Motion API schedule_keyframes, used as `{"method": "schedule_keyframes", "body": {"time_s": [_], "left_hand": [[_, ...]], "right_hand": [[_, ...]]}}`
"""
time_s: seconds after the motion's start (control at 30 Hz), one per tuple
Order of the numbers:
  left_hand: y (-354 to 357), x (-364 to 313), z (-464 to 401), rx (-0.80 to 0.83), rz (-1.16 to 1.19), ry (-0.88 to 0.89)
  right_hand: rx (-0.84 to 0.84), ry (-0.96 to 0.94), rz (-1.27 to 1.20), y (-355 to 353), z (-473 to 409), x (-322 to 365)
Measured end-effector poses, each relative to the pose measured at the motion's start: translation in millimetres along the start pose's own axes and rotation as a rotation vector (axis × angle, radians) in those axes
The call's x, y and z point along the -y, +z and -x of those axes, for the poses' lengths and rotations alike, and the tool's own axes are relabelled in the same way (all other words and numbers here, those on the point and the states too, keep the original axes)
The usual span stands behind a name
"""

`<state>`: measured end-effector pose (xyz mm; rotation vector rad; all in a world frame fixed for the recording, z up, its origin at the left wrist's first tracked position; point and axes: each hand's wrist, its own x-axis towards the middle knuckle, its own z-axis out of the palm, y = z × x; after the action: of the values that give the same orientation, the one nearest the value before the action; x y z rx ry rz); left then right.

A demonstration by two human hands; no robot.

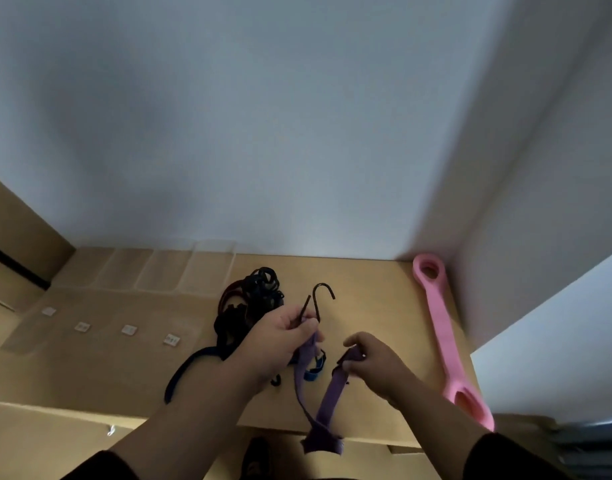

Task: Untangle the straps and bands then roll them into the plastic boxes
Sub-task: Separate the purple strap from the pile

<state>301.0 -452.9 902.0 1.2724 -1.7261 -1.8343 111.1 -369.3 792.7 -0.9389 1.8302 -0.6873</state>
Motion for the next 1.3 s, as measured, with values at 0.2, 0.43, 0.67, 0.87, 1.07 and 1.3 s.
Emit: {"method": "schedule_keyframes", "body": {"time_s": [0.2, 0.43, 0.67, 0.87, 1.07, 1.3], "left_hand": [[31, -6, 13, 0.149, -0.172, 0.079], [69, -9, 19, 0.163, -0.081, 0.209], [100, -9, 25, 0.089, -0.253, 0.319], [119, -14, 25, 0.092, -0.374, 0.328], [118, -13, 29, 0.162, -0.061, 0.258], [99, 27, 39, 0.284, -0.209, 0.081]], "right_hand": [[-0.111, -0.185, -0.501, -61, 49, 60], [-0.063, -0.212, -0.537, -91, 100, 86], [-0.102, -0.125, -0.602, -100, 135, 80], [-0.161, -0.239, -0.287, -98, 147, 70], [-0.263, -0.309, -0.309, -111, 149, 85], [-0.347, -0.450, -0.405, -151, 164, 132]]}}
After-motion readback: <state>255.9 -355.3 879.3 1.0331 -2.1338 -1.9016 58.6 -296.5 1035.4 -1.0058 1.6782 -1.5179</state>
